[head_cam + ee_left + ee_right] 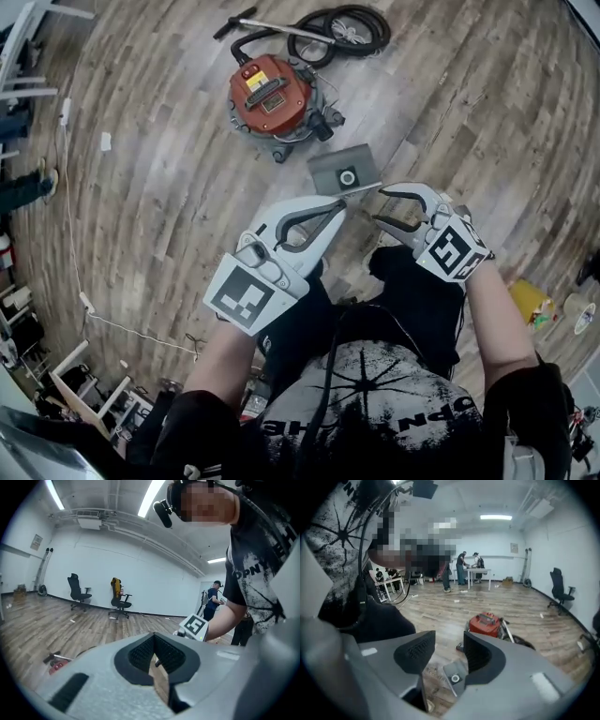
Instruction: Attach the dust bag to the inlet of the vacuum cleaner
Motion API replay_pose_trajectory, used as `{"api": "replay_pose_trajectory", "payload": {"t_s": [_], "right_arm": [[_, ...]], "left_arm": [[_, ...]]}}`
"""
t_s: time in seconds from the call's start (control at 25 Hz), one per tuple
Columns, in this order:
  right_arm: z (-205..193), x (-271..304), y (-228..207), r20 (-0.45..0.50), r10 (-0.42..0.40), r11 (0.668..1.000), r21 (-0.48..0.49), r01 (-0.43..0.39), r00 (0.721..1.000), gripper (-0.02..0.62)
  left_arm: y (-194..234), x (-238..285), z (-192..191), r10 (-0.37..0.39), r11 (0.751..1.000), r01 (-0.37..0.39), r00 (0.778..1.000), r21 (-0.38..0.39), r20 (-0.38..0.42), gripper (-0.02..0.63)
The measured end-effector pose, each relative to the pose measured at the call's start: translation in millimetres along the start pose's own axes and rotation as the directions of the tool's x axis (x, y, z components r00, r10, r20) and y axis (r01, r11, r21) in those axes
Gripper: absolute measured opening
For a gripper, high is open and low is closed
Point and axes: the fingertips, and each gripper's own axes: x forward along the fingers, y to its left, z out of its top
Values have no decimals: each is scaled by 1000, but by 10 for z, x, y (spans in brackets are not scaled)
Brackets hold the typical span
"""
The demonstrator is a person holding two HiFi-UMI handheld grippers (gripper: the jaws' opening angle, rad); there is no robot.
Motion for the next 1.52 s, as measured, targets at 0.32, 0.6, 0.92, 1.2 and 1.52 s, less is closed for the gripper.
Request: {"api": "replay_pose_trajectory", "payload": {"t_s": [0.32, 0.6, 0.92, 1.2, 1.52], "right_arm": [[-2786, 2121, -74, -327, 43, 999, -6, -48, 944, 253], [-4960, 3347, -122, -587, 65, 991, -60, -123, 807, 261], [-5855, 3733, -155, -703, 25, 967, -163, -195, 711, 164], [-5971, 3857, -138, -740, -20, 936, -249, -247, 673, 80], [-5787, 3788, -183, -713, 0, 928, -262, -266, 701, 14]], "left_arm": [[857, 464, -1693, -53, 998, 51, 997, 23, 56, 3], [1282, 756, -2936, -98, 991, 92, 994, 96, 57, 3], [1289, 760, -3519, -93, 990, 96, 995, 103, -30, 3], [1282, 735, -3679, -56, 993, 61, 997, 99, -55, 3], [1253, 816, -3774, -97, 989, 102, 994, 104, -50, 3]]}}
